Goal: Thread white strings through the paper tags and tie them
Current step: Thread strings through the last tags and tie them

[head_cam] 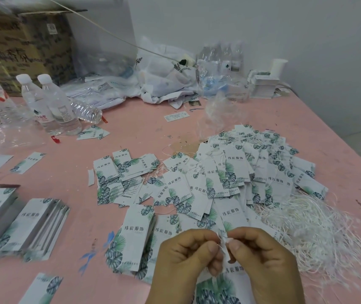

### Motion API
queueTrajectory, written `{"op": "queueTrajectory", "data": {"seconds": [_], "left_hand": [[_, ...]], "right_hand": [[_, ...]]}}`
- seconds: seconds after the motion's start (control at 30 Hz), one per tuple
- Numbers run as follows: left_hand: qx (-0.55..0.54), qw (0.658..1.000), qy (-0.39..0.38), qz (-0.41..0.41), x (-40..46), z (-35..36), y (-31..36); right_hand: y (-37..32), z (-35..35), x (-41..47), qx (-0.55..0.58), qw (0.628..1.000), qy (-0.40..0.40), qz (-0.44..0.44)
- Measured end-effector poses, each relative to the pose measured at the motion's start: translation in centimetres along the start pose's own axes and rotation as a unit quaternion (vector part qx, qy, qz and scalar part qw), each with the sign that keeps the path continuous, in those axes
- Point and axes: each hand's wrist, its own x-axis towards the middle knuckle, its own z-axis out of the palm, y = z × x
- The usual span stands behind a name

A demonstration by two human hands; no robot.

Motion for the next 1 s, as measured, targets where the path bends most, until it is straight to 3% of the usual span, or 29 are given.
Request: {"op": "queueTrajectory", "data": {"seconds": [0.47,0.77,0.87,1.0], "left_hand": [[0.066,0.997,-0.028,-0.022,-0.5,0.1,0.7],[0.204,0.974,-0.028,0.095,-0.5,0.5,1.2],[0.185,0.978,-0.002,0.092,-0.5,0.7,1.4],[0.121,0.99,0.025,0.063,-0.6,0.8,1.8]], "right_hand": [[0.5,-0.4,0.3,0.011,1.0,0.009,0.003],[0.6,-0.5,0.3,0.029,1.0,0.0,0.01],[0.3,-0.5,0.2,-0.014,1.0,0.015,-0.018],[-1.1,-0.4,0.4,-0.15,0.978,0.038,-0.142]]}}
